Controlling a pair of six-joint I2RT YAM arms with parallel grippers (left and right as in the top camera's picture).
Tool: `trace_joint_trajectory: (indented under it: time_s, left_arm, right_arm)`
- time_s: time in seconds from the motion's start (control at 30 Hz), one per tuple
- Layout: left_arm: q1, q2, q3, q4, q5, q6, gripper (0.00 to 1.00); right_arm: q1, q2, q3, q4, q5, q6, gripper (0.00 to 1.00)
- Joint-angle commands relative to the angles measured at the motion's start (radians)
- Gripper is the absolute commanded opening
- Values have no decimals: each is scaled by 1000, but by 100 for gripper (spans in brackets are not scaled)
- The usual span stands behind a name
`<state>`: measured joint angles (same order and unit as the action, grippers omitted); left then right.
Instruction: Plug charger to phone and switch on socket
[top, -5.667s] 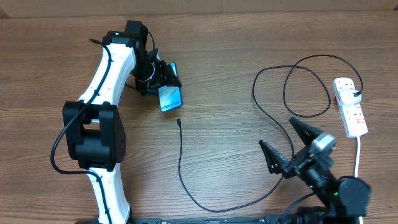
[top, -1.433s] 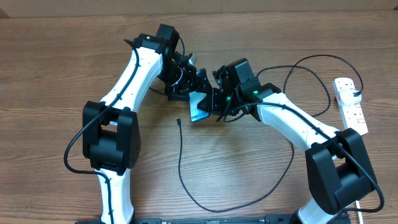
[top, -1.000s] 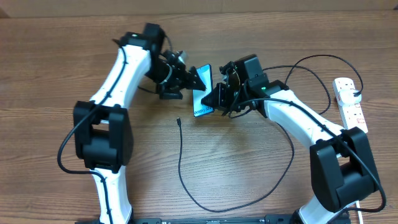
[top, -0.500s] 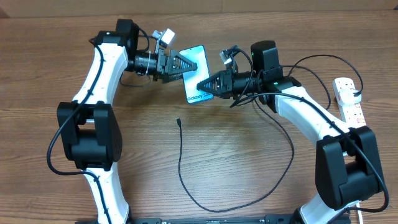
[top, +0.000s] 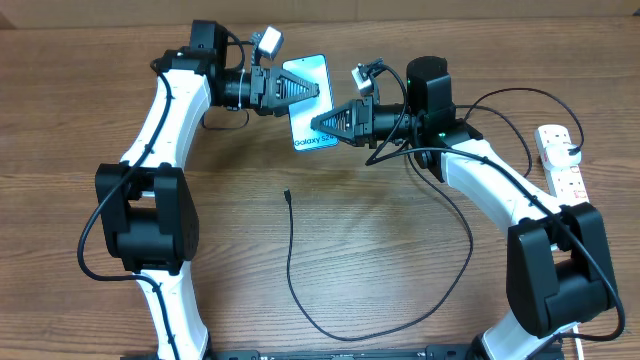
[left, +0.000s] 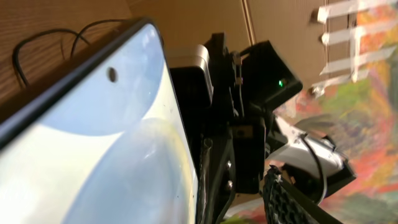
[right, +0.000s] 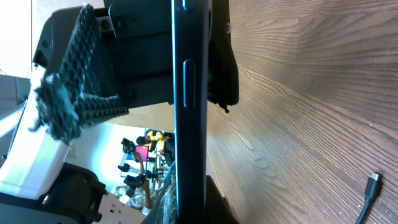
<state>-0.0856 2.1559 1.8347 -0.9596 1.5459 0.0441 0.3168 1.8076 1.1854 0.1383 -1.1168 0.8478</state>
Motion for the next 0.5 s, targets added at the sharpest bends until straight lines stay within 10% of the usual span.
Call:
trace_joint_trajectory:
  time_s: [0.0, 0.47]
  left_arm:
    - [-8, -32, 1, 42, 33, -204, 55]
    - [-37, -32, 1, 243, -75, -494, 33]
  right_arm:
    - [11, -11, 11, 14, 6, 20, 4]
    - [22, -11, 11, 26, 71, 73, 4]
